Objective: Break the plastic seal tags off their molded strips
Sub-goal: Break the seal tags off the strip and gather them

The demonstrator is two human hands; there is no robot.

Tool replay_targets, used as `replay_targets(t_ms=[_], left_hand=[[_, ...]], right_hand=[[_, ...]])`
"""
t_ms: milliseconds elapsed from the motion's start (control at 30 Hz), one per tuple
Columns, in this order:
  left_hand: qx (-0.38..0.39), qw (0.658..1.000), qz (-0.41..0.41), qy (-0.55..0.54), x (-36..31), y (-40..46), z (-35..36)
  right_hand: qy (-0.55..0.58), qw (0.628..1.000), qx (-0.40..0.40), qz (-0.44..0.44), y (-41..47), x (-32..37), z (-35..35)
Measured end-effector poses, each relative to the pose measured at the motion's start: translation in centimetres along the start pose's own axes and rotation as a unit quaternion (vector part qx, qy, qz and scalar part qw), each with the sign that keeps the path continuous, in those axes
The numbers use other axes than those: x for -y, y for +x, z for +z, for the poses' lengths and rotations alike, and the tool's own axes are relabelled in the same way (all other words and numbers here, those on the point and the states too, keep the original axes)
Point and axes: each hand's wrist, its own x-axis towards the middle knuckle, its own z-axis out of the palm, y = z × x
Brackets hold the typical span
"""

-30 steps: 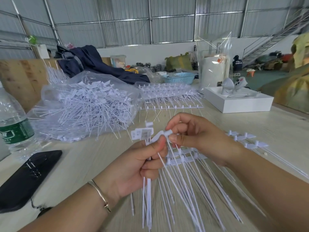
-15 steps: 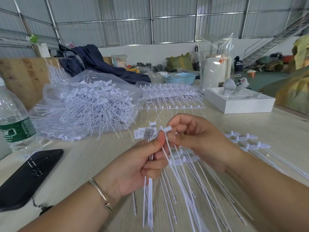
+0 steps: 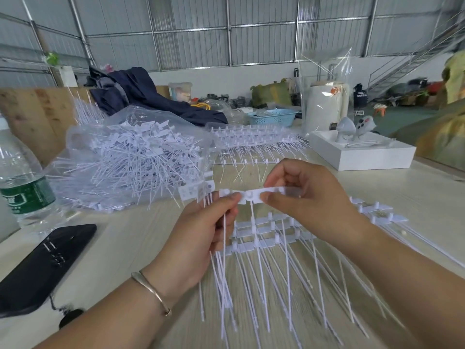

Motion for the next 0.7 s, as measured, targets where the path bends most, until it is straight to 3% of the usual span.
replay_targets(t_ms=[267,700], left_hand=[[0.078,0.996,-0.034,-0.036,-0.06,-0.05,0.06],[0.082,0.996,-0.031,-0.019,0.07,0.17,-0.24]], right_hand=[[0.049,0.997,0.033,0.043,0.32,-0.04,-0.35],[0.110,0.990,0.074,0.058,0.53,0.15,-0.95]])
